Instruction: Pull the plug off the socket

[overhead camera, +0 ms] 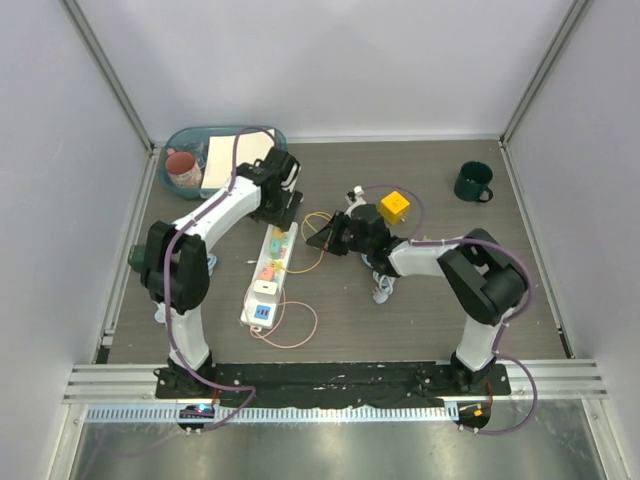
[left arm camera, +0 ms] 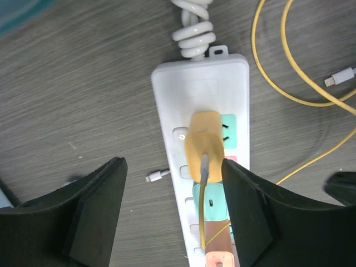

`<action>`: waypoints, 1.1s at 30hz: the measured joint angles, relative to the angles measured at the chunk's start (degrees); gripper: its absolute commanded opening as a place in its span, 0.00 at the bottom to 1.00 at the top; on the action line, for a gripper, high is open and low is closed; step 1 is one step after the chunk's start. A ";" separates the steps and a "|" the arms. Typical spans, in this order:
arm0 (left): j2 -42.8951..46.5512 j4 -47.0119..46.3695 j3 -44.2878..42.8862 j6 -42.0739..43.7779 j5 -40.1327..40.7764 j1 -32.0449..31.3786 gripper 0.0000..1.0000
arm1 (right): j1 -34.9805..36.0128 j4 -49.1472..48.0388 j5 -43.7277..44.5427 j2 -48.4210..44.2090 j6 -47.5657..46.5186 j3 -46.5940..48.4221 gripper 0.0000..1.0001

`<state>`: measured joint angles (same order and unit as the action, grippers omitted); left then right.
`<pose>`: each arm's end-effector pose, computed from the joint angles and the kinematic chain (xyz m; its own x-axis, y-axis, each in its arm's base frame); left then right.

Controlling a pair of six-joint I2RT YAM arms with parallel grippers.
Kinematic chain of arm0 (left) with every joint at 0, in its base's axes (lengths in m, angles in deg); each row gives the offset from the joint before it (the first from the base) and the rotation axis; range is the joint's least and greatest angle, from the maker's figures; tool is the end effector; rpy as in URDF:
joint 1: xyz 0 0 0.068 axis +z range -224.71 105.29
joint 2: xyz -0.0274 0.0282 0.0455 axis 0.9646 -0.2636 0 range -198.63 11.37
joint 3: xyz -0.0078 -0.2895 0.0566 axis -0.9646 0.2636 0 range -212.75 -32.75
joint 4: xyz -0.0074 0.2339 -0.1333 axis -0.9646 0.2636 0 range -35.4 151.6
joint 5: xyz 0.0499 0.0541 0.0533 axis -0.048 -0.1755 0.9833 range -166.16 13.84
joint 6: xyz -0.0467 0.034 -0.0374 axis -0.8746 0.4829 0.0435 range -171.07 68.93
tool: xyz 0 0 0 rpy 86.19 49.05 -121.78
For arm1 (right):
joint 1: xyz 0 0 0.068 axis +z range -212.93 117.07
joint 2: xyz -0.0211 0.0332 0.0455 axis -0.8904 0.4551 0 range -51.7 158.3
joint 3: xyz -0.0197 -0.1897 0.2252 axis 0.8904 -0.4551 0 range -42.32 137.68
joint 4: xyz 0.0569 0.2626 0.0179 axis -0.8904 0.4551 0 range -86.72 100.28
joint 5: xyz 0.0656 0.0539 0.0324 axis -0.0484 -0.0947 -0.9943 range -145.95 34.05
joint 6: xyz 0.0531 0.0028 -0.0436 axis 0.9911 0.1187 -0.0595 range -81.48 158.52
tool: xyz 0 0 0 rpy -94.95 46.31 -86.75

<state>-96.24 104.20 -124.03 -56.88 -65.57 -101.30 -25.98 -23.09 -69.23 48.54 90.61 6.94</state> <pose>0.3796 -0.1785 0.2559 -0.8500 0.3141 -0.4228 0.2883 0.9493 0.1257 0.3067 0.2468 0.1835 -0.7978 0.3608 -0.4831 -0.1995 0.5982 0.7762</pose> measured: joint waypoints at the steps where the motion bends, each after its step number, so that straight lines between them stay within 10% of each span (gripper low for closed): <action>1: -0.42 0.07 0.15 -0.09 -0.42 0.11 0.66 | 0.15 -2.40 -0.59 1.90 1.40 0.26 0.01; 17: -3.15 -0.96 1.75 -1.33 -7.82 0.85 0.77 | 0.35 -16.72 -2.08 19.78 12.76 7.65 0.01; 26: -3.19 -0.90 1.99 -1.36 -8.94 0.85 0.42 | 1.07 -18.51 -2.29 19.78 13.79 8.07 0.01; 33: -3.26 -0.85 1.99 -1.46 -9.18 0.83 0.36 | 2.51 -16.33 -0.94 20.06 13.81 10.99 0.01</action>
<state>-99.50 103.35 -122.04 -58.34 -74.75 -100.47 -23.47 -39.42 -70.17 68.61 104.43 17.93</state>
